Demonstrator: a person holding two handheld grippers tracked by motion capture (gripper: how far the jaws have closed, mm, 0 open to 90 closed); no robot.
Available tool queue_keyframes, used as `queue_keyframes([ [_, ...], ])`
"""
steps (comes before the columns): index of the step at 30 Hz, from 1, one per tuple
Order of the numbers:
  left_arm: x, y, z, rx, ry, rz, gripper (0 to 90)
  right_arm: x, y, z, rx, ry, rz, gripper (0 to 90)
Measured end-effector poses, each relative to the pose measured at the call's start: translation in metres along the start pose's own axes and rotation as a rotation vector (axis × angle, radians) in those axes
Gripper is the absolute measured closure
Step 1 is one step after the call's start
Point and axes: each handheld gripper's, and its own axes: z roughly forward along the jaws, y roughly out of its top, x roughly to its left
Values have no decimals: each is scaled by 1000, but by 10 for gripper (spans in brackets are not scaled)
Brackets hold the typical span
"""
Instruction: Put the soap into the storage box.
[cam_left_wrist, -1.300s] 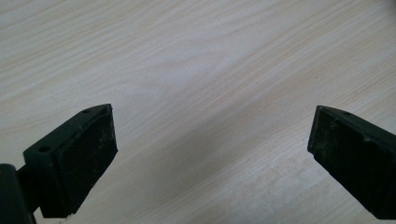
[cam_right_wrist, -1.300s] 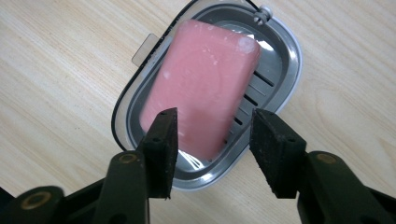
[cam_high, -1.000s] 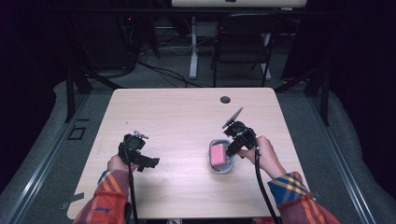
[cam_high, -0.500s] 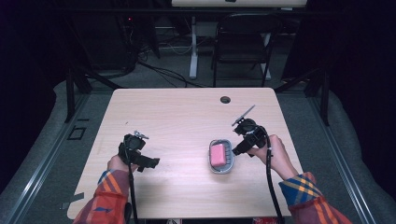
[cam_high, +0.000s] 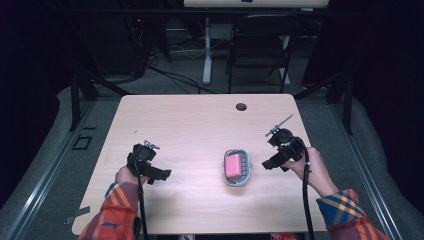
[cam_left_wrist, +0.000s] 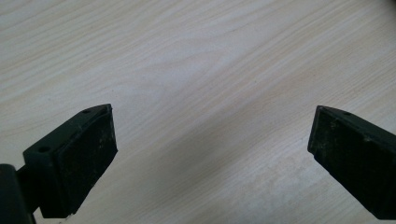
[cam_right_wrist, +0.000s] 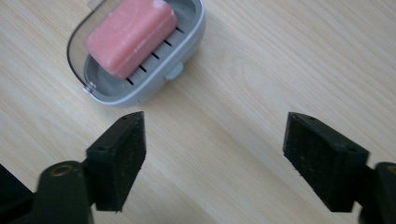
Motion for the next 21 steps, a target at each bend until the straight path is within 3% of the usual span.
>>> queue_keyframes([
  [1,0,0,0,0,0,0,11,-1,-3,0,11,-19,-5,176],
  [11,-1,0,1,5,-1,1,11,-19,-32,-3,31,-50,8,125],
  [21,-1,1,2,10,-1,8,11,-33,-63,12,41,-40,48,28],
])
